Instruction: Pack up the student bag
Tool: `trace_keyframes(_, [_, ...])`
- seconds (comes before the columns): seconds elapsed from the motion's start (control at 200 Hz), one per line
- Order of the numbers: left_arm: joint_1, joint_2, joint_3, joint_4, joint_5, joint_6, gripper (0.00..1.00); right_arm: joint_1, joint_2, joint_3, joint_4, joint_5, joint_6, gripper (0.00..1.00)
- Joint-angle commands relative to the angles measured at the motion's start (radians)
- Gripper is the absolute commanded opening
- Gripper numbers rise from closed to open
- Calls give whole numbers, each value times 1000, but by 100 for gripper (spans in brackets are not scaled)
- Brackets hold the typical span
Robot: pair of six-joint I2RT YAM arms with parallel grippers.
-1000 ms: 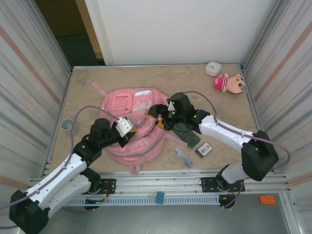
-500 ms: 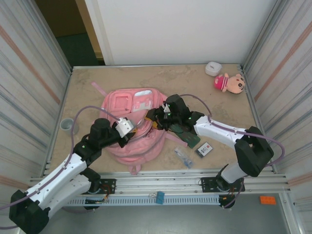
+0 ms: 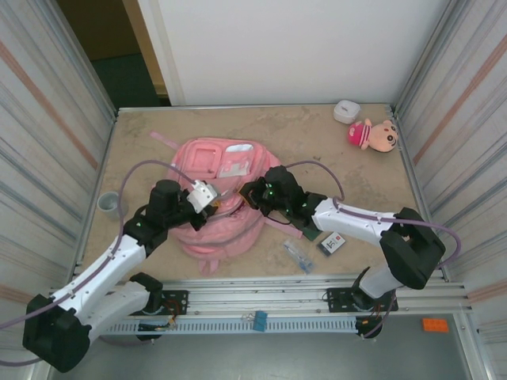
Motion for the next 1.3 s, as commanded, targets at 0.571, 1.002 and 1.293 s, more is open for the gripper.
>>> trace_keyframes(0.571, [-658, -3, 295, -610, -816, -1198, 52, 89, 56, 120, 84, 96, -19, 0])
trace_keyframes(1.002, [-643, 153, 330, -700, -883, -1553, 55, 95, 38, 128, 70, 88, -49, 0])
trace_keyframes(1.293, [-581, 147, 265, -533, -784, -1537, 62, 95, 45, 135, 74, 66, -52, 0])
